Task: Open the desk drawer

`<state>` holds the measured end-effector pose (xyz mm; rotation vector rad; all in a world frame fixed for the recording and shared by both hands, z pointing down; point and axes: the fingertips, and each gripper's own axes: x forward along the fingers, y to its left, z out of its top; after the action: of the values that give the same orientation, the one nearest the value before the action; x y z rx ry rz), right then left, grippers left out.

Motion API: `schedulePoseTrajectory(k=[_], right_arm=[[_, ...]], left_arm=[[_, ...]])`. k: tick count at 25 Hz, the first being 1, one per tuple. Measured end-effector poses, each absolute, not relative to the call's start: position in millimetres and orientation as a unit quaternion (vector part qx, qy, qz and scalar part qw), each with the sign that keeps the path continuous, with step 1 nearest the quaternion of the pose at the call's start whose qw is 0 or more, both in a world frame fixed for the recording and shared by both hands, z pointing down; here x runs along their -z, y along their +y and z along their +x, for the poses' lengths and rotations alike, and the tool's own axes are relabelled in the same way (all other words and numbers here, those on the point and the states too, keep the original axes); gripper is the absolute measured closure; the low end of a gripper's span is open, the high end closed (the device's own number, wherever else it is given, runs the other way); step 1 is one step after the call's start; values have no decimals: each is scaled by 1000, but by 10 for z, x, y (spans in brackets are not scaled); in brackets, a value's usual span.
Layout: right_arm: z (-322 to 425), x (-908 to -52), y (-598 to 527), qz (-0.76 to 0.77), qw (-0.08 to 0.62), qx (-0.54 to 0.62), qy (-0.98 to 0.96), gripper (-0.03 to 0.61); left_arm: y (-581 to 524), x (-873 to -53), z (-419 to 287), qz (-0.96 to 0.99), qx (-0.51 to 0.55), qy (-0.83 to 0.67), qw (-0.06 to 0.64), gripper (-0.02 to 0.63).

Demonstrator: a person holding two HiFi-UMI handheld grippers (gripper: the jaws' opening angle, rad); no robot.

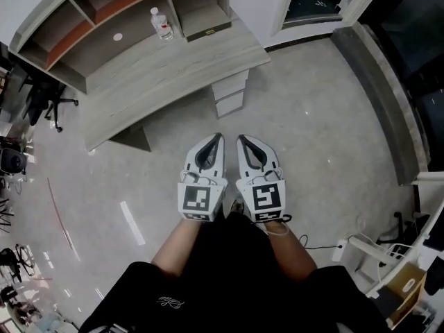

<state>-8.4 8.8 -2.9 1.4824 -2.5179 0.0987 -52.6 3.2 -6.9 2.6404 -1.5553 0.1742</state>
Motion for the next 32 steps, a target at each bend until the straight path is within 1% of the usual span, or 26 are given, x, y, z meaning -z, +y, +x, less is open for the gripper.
schedulePoseTrajectory(k=[8,15,19,25,32], right_arm=[[-239,-389,-671,502,119,-63,-855,572],[-217,-1046,-1052,505,127,-78,-850,572],[-167,-1469,-1284,509,129,-80,-847,572],[-145,-2040,-1621,519,117,-83,-842,572],[-161,-2803,-1981,529,120,-78,-836,572]], left_arm=[[-656,-362,-657,865,-72,-496,36,607],[-972,-1060,-646,876,-93,-473,29,607],[-1204,-1400,-574,883,-84,-462,16,607],[-1542,-2058,-600,883,-94,-460,8,609],[-1949,-2777,-635,874,-77,-479,-23,609]])
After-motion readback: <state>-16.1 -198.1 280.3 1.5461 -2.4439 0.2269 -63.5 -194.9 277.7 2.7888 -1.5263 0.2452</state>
